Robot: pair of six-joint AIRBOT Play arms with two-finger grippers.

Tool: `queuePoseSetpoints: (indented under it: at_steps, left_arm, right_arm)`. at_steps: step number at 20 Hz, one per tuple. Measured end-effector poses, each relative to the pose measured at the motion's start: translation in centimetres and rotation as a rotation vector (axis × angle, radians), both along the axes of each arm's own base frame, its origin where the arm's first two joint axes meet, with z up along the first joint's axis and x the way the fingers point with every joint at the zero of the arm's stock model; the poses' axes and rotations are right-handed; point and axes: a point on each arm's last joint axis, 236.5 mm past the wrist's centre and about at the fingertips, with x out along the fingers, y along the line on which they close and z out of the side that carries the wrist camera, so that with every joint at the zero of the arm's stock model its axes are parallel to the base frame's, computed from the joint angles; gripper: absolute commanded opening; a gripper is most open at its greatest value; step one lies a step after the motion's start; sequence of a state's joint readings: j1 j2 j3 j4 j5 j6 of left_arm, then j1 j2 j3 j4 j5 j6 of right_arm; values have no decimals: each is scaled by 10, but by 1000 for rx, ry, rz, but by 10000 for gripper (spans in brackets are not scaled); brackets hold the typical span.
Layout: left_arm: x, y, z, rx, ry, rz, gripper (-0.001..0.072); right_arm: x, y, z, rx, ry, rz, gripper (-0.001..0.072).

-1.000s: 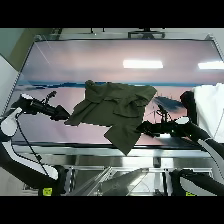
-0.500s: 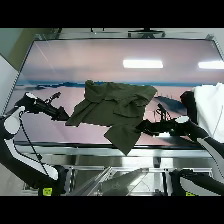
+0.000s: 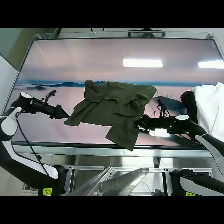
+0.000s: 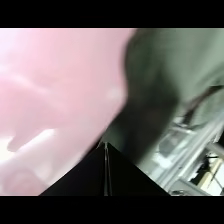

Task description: Fold the shirts.

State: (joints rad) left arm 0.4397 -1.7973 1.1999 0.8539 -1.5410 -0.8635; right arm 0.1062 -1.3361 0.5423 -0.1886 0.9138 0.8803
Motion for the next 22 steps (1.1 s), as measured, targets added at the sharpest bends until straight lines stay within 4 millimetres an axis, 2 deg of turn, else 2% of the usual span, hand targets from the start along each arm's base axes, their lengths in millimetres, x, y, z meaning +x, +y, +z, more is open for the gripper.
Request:
queuePoseSetpoints:
  at_steps: [2,4,6,8,9,10,13,15,19,22]
  left_arm:
    - [6,7,19,-31,-47,43,19]
    - [7,16,33,-56,-81,92,19]
    - [2,24,35,-65,-88,141,20]
    - [-4,27,31,-71,-83,181,21]
    - [-8,27,28,-75,-75,197,147]
    - [-10,26,25,-77,-71,208,321]
    - [-18,16,20,-91,-47,206,330]
    - [-22,3,18,-99,-34,172,330]
    - [-33,-31,16,-94,1,54,330]
    - [-52,-49,7,-43,65,-61,330]
  right_arm:
    - [8,-7,17,4,-51,-9,16]
    - [10,-23,28,-20,-73,-24,16]
    - [8,-43,33,-71,-73,-34,16]
    - [-1,-61,30,-129,-48,-25,16]
    - [-6,-70,26,-164,-29,-18,16]
    - [-11,-79,21,-199,-12,-14,16]
    - [-20,-109,5,-305,41,-26,16]
    - [-23,-121,-1,-349,59,-32,16]
    - [-25,-132,-5,-388,69,-34,16]
    - [-25,-135,-6,-401,67,-31,17]
